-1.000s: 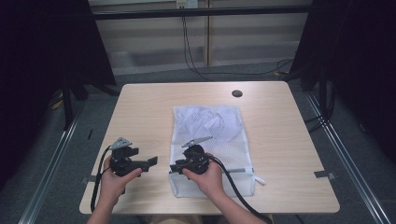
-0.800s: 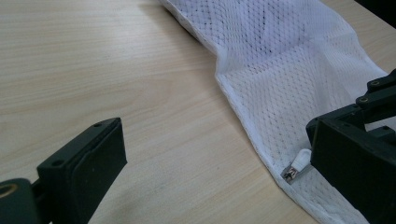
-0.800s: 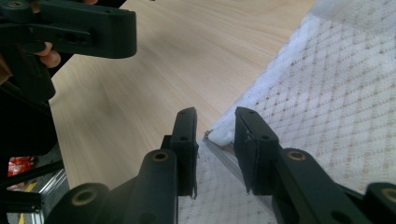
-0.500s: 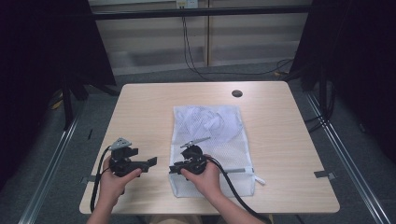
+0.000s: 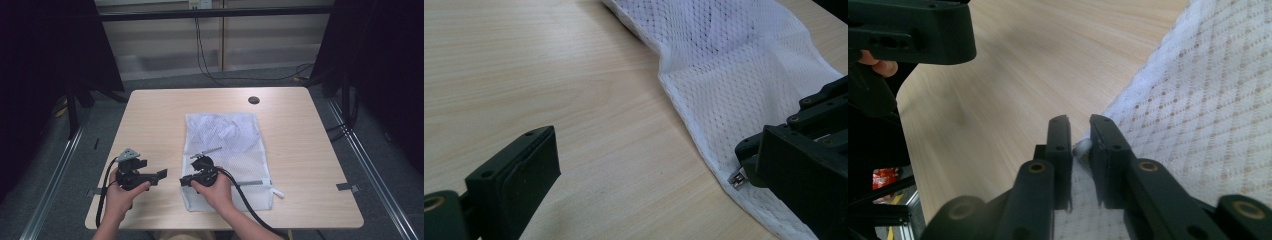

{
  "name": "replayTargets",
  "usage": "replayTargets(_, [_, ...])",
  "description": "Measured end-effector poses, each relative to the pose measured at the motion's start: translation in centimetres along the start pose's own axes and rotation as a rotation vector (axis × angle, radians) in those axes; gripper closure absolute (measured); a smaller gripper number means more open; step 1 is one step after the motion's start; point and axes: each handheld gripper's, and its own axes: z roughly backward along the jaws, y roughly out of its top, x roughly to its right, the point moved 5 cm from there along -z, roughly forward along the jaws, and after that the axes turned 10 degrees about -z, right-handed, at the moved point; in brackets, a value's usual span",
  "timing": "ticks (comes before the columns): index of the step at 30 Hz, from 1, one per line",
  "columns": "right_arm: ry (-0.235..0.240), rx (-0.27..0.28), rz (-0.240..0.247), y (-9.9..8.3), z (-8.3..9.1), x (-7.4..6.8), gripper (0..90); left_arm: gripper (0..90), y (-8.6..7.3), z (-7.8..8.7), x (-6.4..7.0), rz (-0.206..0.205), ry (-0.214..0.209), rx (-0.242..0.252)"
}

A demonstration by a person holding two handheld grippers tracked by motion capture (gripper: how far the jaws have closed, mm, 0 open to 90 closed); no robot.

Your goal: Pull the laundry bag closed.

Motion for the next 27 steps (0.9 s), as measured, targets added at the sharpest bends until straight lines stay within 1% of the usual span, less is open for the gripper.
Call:
replayTargets(7, [0.007,-0.004,-0.016,0.04,-0.27,0.14,81.0,3.5,-0.02,-0.04,-0.01,-0.005,-0.004,-0.004])
replayTargets(8, [0.005,-0.01,-0.027,0.01,-0.3,0.16,80.3,3.5,-0.03,-0.05,0.0,-0.005,-0.003,-0.005])
replayTargets(10, [0.011,-0.006,-0.032,0.04,-0.4,0.16,80.1,3.5,-0.03,-0.06,0.0,-0.006,-0.004,-0.005])
replayTargets(18, [-0.001,-0.013,-0.037,0.07,-0.31,0.26,84.4,3.5,-0.05,0.0,-0.03,-0.006,-0.005,-0.007])
replayTargets(20, [-0.002,-0.008,-0.037,0.09,-0.27,0.23,84.9,3.5,-0.05,0.02,-0.03,-0.008,-0.005,-0.007])
replayTargets(21, [0.004,-0.003,-0.039,0.12,-0.22,0.15,85.5,3.5,-0.04,0.03,-0.02,-0.007,-0.005,-0.006])
replayTargets(23, [0.003,0.007,-0.041,0.2,0.03,0.07,86.6,3.5,0.01,0.02,0.1,0.006,-0.013,0.001])
replayTargets(25, [0.018,0.02,-0.054,0.41,0.42,-0.03,86.7,3.5,0.04,0.03,0.2,0.01,-0.024,0.004])
replayTargets(26, [0.023,0.023,-0.055,0.48,0.55,-0.01,86.7,3.5,0.03,0.02,0.25,0.011,-0.026,0.003])
replayTargets(27, [0.023,0.023,-0.055,0.48,0.55,-0.01,86.7,3.5,-0.01,0.01,0.31,0.01,-0.036,-0.001])
